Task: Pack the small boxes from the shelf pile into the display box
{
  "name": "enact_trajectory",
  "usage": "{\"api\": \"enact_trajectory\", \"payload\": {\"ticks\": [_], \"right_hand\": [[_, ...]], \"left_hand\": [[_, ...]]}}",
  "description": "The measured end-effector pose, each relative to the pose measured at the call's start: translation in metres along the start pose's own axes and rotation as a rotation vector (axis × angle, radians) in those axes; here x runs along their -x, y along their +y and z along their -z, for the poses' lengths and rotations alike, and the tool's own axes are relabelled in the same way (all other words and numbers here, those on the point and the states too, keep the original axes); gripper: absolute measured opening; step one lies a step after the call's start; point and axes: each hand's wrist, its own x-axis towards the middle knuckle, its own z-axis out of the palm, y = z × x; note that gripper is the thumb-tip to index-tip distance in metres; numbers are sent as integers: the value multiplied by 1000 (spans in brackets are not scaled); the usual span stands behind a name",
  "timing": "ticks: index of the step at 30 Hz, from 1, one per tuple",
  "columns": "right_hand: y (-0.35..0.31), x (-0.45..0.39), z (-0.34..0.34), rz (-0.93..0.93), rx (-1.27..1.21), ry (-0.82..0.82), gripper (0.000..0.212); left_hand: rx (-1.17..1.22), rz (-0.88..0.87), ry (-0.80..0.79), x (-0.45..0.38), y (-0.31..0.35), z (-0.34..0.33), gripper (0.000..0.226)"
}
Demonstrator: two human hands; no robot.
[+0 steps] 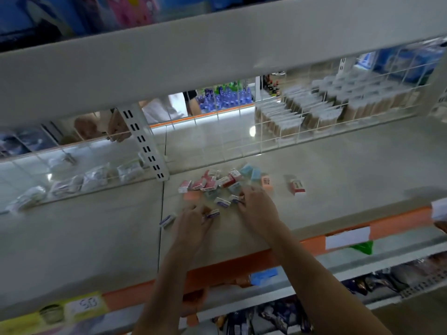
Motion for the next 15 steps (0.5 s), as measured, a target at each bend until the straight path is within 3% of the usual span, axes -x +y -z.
{"api": "enact_trajectory", "payload": {"ticks": [7,15], "right_hand": [[-9,16,14,112,-199,-41,24],[-113,39,-14,365,-330,-193,24]], "left_hand": [[28,1,124,15,-13,18,24],[3,87,269,68,-79,99,21]]}}
